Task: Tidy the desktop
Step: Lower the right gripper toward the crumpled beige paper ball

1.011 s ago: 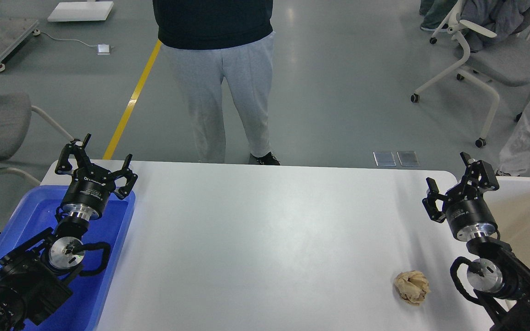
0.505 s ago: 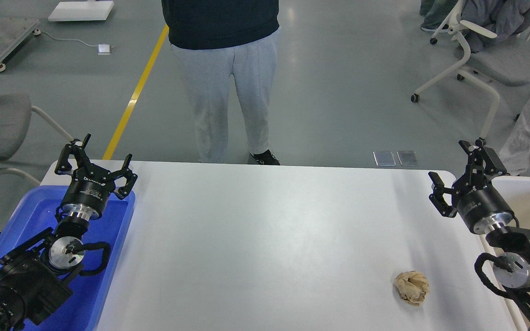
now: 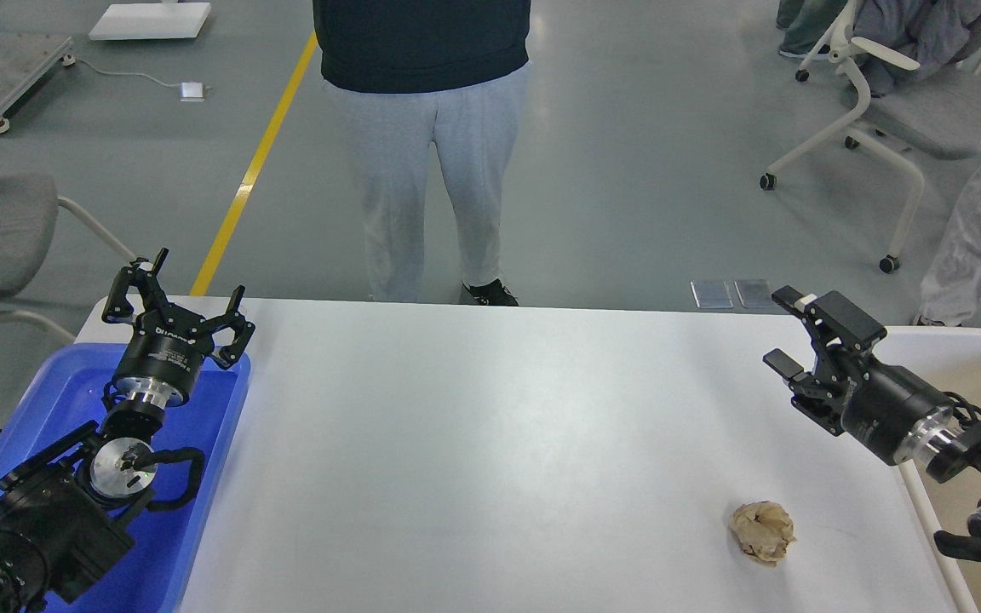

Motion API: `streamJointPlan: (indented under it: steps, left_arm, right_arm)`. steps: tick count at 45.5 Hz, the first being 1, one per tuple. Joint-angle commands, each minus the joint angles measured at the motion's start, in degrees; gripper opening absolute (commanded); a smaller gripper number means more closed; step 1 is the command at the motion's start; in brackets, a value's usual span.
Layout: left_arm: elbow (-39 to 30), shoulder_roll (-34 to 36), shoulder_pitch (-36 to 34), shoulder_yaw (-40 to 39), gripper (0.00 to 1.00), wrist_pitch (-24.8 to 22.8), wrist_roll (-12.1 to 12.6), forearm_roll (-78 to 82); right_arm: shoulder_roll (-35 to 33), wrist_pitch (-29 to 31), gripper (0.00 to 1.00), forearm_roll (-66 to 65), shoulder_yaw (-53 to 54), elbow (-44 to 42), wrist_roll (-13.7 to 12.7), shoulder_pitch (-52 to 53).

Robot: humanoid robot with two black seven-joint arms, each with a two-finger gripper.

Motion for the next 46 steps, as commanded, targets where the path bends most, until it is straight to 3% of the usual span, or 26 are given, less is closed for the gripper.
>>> streamJointPlan:
  steps: [1,8,15,23,35,46]
  left_arm:
    - [-0.1,0.0,0.0,0.0,1.0,0.0,0.0,0.0]
    - [0.0,0.0,0.0,0.0,1.0,0.0,-0.1,0.0]
    - [0.0,0.0,0.0,0.0,1.0,0.0,-0.1,0.0]
    - [0.0,0.0,0.0,0.0,1.0,0.0,-0.1,0.0]
    - [-0.1,0.0,0.0,0.0,1.0,0.0,0.0,0.0]
    - [-0.1,0.0,0.0,0.0,1.0,0.0,0.0,0.0]
  right_arm:
    - [-6.3,0.0,1.0,-17.4,-6.2,4.0,-0.1,0.6]
    - [-9.1,0.7,1.0,-26.7,-10.3,3.9,-0.2,1.8]
    - [-11.7,3.8,1.0,-35.4,-28.1,3.3,-0.3,12.3]
    - [-12.0,3.8,1.0,-41.0,-39.6,0.3,-0.4,21.6]
    - [-10.0,1.2,1.0,-47.1,-43.6,-6.4,-0.4,24.8]
    - [-5.3,-5.6,1.0,-51.2,-47.9,-8.3,-0.3,24.1]
